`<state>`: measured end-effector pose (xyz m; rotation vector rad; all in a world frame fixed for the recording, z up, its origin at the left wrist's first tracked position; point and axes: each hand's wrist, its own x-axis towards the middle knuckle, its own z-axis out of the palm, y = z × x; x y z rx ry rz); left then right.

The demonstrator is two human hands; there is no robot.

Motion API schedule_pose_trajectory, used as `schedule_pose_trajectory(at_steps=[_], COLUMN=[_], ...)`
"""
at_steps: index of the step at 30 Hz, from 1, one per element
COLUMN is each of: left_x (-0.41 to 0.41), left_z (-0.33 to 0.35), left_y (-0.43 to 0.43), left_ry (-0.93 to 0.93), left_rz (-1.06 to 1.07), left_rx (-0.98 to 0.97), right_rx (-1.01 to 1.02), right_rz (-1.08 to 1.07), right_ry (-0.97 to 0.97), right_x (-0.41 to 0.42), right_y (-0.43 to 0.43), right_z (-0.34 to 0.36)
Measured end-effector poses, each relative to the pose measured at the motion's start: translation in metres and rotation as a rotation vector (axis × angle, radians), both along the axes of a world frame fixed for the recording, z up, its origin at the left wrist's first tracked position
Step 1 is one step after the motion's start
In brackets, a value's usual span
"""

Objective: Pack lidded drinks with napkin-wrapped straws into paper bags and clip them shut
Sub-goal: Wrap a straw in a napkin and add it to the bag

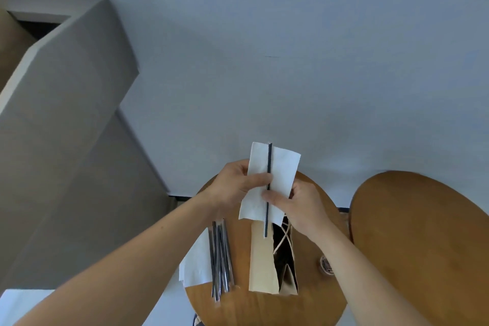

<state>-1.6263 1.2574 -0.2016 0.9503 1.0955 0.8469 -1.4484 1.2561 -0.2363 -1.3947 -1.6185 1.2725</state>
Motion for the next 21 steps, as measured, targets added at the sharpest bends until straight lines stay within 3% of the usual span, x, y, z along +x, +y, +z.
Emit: schedule_pose_trajectory(at_steps=[2, 4, 6, 8, 11, 15, 17, 21], left_x=[0.008, 0.011, 0.010, 0.012, 0.029, 0.056, 0.056, 0.044], left_z=[-0.004, -0.015, -0.033, -0.058, -0.093, -0.115, -0.120, -0.126], left_y=[0.004, 0.004, 0.000, -0.012, -0.037, -0.053, -0.054, -0.056], left_ry=[-0.009, 0.093, 0.399, 0.690, 0.891, 1.137, 1.130, 0.740], left_rz=[0.047, 0.099, 0.024, -0.266, -0.599, -0.518, -0.434, -0.210], left_rx=[0.020, 0.039, 0.061, 0.006, -0.115, -0.122, -0.146, -0.460], right_rx=[0.039, 0.089, 0.142, 0.151, 0.080, -0.059, -0.127, -0.196], right_rz=[-0.068, -0.218, -0.365, -0.442, -0.435, -0.317, -0.276, -0.266], right_ry=[-0.008, 0.019, 0.041, 0.028, -0.071, -0.289, -0.343, -0.388], right_x=[0.010, 0.022, 0.032, 0.038, 0.030, 0.009, 0.001, -0.012], right_y=[0.005, 0.016, 0.029, 0.042, 0.051, 0.045, 0.039, 0.029], right_z=[0.006, 0.015, 0.022, 0.022, -0.002, -0.041, -0.051, -0.057])
